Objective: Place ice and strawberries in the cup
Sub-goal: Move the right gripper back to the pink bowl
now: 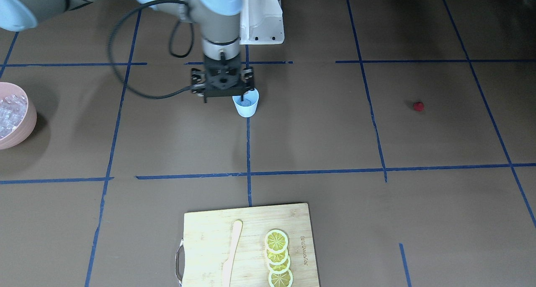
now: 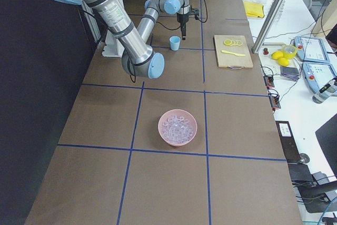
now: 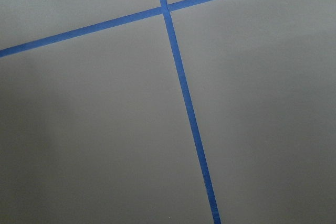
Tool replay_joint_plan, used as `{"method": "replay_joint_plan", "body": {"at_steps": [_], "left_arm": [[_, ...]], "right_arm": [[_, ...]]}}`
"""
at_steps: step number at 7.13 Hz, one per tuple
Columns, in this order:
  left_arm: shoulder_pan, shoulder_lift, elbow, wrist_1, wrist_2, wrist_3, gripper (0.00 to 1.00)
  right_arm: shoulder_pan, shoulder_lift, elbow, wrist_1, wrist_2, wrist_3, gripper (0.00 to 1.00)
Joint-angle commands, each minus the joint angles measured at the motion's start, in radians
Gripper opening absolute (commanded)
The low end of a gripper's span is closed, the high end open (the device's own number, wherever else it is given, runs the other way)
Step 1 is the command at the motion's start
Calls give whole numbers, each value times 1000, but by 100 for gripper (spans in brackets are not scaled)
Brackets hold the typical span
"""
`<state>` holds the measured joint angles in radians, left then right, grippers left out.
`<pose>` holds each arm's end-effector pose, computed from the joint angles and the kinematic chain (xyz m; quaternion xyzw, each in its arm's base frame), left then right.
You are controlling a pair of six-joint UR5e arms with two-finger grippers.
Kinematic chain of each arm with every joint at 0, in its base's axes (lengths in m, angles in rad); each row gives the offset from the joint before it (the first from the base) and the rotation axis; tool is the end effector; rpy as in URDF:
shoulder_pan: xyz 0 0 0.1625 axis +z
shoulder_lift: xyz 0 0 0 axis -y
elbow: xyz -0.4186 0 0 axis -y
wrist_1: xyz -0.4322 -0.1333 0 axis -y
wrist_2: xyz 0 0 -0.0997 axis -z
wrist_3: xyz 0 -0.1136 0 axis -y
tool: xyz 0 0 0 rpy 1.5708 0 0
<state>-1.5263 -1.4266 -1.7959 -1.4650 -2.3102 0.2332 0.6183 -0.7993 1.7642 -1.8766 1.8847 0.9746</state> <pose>-0.0359 -0.4703 0.6282 0.0225 0.3608 0.1246 0.9240 -0.4996 -0.4759 0.1317 0.0609 -0.3469 -0.0403 0.9351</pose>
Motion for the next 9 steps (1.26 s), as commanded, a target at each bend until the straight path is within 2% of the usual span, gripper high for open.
{"method": "replay_joint_plan", "body": {"at_steps": [1,2,4,5,6,9], "left_arm": [[2,0,0,0,0,0,100],[11,0,0,0,0,0,100],[20,0,0,0,0,0,100],[20,0,0,0,0,-2,100],[20,0,0,0,0,-3,100],[20,0,1,0,0,-3,100]], "right_arm": [[208,-163,64,4,169,-348,100],[287,-276,117,49,186,-510,100],[442,-546,144,246,328,-717,100],[505,-677,143,339,350,-817,100],[552,-746,141,388,355,-885,100],[627,-848,124,390,382,-1074,100]]}}
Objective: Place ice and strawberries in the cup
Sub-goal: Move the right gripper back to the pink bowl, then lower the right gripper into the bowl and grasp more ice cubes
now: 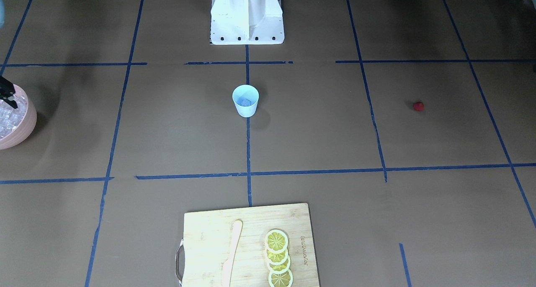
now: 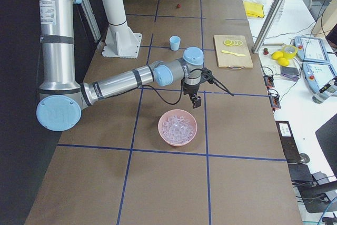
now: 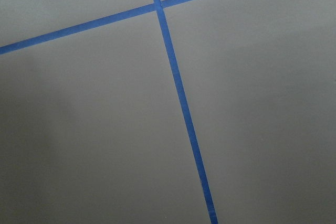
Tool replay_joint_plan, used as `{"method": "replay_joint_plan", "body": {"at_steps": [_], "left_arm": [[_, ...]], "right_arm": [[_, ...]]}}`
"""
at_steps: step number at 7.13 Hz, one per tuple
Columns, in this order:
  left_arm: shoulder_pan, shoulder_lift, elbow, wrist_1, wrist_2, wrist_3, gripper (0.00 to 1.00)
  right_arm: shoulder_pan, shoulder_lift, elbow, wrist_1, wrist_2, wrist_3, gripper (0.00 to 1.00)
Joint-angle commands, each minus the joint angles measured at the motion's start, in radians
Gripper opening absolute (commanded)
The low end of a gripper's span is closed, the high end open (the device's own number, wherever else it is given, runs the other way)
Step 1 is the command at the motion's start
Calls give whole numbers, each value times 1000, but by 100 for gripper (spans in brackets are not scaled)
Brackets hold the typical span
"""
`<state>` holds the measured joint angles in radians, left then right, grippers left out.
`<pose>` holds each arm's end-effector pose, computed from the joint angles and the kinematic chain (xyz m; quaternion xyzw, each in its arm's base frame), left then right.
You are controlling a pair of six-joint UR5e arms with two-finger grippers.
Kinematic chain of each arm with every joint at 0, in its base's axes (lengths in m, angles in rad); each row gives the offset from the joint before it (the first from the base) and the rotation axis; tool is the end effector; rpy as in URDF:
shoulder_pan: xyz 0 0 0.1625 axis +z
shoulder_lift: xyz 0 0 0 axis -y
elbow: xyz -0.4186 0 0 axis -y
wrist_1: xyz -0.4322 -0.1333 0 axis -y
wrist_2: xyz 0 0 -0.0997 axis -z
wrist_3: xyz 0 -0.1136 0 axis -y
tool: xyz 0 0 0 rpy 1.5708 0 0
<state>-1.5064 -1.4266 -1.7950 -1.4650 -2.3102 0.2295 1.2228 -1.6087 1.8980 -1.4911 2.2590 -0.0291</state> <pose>-0.0265 -0.4708 0.6287 0.0178 0.3611 0.1319 0.9230 -0.1209 -0.5125 0.5034 0.1179 -0.3548 -0.2342 0.8974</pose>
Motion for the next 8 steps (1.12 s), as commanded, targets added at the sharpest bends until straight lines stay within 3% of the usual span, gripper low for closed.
{"method": "replay_joint_plan", "body": {"at_steps": [1,5,8], "left_arm": [[0,0,0,0,0,1,100],[2,-2,-3,0,0,1,100],[2,-2,-4,0,0,1,100]], "right_arm": [[23,-46,-16,5,11,-71,99],[21,-49,-34,14,8,-36,99],[11,-79,-141,275,5,111,98]]}}
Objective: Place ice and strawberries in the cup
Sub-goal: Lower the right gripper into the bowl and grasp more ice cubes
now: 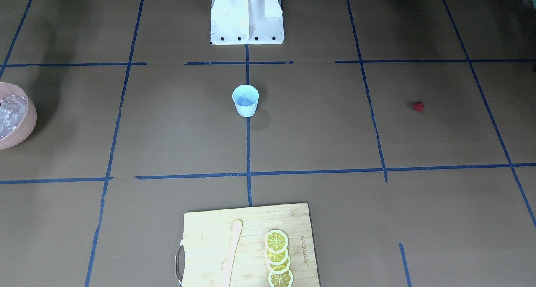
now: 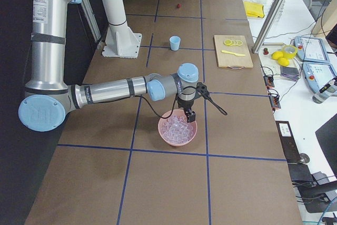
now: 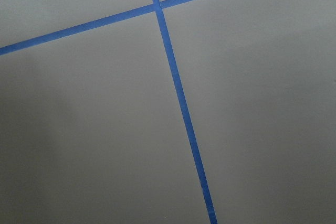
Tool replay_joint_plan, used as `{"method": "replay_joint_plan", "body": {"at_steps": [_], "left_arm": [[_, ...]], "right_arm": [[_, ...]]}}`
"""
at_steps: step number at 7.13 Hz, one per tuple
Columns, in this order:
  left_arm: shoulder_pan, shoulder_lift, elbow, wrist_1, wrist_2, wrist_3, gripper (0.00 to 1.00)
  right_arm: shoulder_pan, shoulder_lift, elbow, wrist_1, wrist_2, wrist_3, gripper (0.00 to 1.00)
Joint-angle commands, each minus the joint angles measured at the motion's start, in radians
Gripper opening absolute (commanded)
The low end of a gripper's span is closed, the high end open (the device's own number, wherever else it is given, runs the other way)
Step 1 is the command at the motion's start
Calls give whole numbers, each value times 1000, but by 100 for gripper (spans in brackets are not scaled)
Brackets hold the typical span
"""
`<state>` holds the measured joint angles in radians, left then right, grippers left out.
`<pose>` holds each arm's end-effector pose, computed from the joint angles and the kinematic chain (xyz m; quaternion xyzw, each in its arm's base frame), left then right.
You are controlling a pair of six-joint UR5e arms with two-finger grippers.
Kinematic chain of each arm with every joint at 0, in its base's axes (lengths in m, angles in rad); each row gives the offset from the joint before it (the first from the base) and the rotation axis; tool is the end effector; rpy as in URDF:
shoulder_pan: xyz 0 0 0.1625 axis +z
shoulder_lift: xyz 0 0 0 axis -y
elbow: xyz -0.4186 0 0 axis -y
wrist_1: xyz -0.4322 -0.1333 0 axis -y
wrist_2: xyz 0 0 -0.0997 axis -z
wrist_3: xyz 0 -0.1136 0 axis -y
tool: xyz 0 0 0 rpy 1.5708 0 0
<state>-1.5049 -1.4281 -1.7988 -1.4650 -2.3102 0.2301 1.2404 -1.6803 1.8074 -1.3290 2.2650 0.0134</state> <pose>-0.0257 -0.4718 0.6260 0.0201 0.3609 0.1338 0.9227 -0.1073 -0.4997 0.5693 0.1127 -0.3590 -0.2075 0.9030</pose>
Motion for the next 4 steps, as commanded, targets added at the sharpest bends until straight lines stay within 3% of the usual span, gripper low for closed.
{"method": "replay_joint_plan", "body": {"at_steps": [1,4], "left_arm": [[0,0,-1,0,-2,0,100],[8,1,1,0,-32,0,100]], "right_arm": [[-16,-9,-68,137,-1,74,97],[-85,-25,-66,169,-25,148,93]]}}
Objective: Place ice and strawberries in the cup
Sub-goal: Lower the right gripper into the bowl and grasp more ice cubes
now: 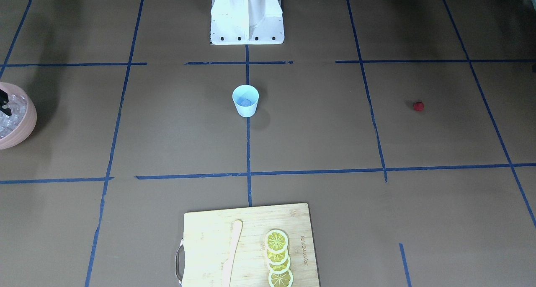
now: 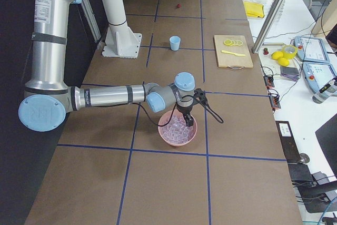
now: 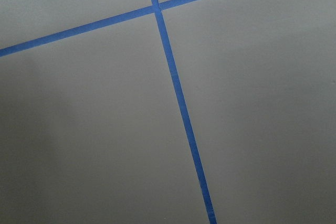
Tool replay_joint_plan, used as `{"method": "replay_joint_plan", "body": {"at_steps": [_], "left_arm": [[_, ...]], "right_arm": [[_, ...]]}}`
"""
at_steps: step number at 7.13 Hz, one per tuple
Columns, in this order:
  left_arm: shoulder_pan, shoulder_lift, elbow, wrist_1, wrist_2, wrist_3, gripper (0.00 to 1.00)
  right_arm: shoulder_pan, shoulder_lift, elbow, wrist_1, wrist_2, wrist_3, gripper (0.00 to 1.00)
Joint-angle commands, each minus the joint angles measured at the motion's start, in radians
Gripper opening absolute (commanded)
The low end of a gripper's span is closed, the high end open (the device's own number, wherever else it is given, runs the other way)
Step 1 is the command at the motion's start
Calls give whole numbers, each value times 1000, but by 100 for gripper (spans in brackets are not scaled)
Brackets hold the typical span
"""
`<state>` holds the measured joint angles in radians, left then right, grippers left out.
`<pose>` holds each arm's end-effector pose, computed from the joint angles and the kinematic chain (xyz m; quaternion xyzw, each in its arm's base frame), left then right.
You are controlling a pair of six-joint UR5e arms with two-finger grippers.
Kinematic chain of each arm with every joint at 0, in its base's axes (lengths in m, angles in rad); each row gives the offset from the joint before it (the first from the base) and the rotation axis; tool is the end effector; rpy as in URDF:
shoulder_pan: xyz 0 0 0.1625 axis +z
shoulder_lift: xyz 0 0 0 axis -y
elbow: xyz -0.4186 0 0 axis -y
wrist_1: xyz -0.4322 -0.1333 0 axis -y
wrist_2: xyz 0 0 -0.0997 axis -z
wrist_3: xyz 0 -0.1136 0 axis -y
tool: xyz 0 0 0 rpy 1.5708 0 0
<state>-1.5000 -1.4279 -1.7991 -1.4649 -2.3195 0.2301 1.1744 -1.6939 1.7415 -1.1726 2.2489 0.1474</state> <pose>-0.0227 -0.4718 0.6252 0.0196 0.3652 0.1358 0.9207 -0.1391 -0.4929 0.5942 0.1137 -0.3684 -0.1872 0.9035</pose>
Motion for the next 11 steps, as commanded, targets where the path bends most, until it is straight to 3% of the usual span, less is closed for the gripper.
{"method": "replay_joint_plan", "body": {"at_steps": [1,4,8,9,10,11], "left_arm": [[3,0,3,0,-35,-2,100],[3,1,1,-2,-35,-2,100],[3,1,3,-2,-35,-2,100],[3,1,1,-2,-35,-2,100],[3,1,0,-2,-35,-2,100],[3,1,-2,-2,-35,-2,100]], "right_arm": [[-21,-21,0,21,-14,12,91],[-24,-53,1,28,-31,3,89],[-47,-50,3,28,-23,9,80],[-47,-50,3,27,-23,6,66],[-47,-53,3,28,-23,3,31],[-47,-58,3,28,-23,1,19]]}}
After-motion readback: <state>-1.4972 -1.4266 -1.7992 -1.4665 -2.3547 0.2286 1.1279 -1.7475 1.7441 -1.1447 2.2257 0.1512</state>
